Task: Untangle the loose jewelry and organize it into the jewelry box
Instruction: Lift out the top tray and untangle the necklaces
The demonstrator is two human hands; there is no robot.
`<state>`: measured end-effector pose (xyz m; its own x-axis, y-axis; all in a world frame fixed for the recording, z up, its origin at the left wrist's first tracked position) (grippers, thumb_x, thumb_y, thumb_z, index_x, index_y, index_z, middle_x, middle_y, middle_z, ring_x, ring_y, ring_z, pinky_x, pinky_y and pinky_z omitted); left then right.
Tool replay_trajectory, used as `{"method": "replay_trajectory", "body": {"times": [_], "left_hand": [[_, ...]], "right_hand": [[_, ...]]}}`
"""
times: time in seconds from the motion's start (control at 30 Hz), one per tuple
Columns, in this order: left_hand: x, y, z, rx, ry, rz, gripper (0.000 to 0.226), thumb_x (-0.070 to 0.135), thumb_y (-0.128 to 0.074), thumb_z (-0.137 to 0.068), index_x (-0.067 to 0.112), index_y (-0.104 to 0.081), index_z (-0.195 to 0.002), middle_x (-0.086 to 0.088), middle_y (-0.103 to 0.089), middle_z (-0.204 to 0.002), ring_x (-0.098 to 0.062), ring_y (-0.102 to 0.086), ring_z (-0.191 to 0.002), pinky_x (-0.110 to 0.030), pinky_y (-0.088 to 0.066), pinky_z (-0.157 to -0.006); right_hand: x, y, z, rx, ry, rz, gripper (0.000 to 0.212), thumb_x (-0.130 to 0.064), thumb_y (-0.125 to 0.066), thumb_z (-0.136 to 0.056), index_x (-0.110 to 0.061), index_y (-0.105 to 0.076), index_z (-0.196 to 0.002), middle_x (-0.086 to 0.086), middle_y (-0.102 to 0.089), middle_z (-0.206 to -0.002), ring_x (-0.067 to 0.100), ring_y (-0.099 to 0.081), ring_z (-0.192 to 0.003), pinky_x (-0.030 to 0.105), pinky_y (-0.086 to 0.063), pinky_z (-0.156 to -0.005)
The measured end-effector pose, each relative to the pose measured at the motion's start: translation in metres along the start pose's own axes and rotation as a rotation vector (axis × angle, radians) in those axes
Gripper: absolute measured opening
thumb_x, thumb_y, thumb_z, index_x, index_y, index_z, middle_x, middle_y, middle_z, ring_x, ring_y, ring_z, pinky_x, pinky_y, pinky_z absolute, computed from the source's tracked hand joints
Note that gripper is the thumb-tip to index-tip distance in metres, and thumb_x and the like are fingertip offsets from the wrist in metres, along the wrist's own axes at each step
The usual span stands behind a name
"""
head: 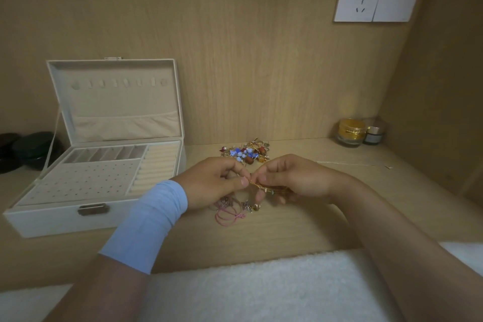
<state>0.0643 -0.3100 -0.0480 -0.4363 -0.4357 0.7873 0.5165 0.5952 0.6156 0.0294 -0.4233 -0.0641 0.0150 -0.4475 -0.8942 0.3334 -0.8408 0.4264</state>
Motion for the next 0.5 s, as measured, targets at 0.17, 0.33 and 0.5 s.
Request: {"method": "replay_trajectory", "body": {"times": [0.17, 0.33, 0.5], "left_hand": [[0.000, 0.002, 0.001, 0.038, 0.026, -0.012, 0.026, 0.022, -0.050, -0.099, 0.027, -0.065, -0.079, 0.013, -0.057, -0.061, 0.000, -0.049, -0.052, -0.025, -0.043, -0.065], [-0.006, 0.006, 0.002, 0.097, 0.133, 0.063, 0.029, 0.019, -0.047, -0.095, 0.023, -0.064, -0.071, 0.012, -0.056, -0.053, -0.005, -0.047, -0.050, -0.026, -0.040, -0.065], [-0.004, 0.008, 0.003, 0.111, 0.151, 0.026, 0.028, 0.016, -0.042, -0.095, 0.011, -0.065, -0.079, 0.018, -0.056, -0.046, -0.001, -0.048, -0.049, -0.024, -0.039, -0.062]], "right_hand": [[0.005, 0.000, 0.002, -0.032, -0.055, -0.008, 0.023, -0.004, -0.049, -0.100, -0.002, -0.070, -0.109, -0.004, -0.073, -0.077, 0.007, -0.052, -0.049, 0.021, -0.030, -0.041], [0.011, 0.007, 0.003, 0.006, -0.084, -0.066, 0.027, 0.003, -0.048, -0.097, -0.004, -0.073, -0.103, 0.004, -0.066, -0.072, 0.014, -0.053, -0.054, 0.022, -0.037, -0.042], [0.014, 0.012, 0.005, 0.034, -0.103, -0.087, 0.036, 0.003, -0.048, -0.096, -0.015, -0.078, -0.090, 0.016, -0.059, -0.068, 0.021, -0.056, -0.056, 0.025, -0.047, -0.048]]}}
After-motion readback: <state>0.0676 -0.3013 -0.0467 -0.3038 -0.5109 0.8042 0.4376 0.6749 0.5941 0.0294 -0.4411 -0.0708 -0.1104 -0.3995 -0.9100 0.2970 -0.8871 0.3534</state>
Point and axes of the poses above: each hand's wrist, its own z-axis away from the middle knuckle, its own y-axis out of the back of the hand, x = y × z, the point moved 10 cm from there along -z, towards the middle knuckle
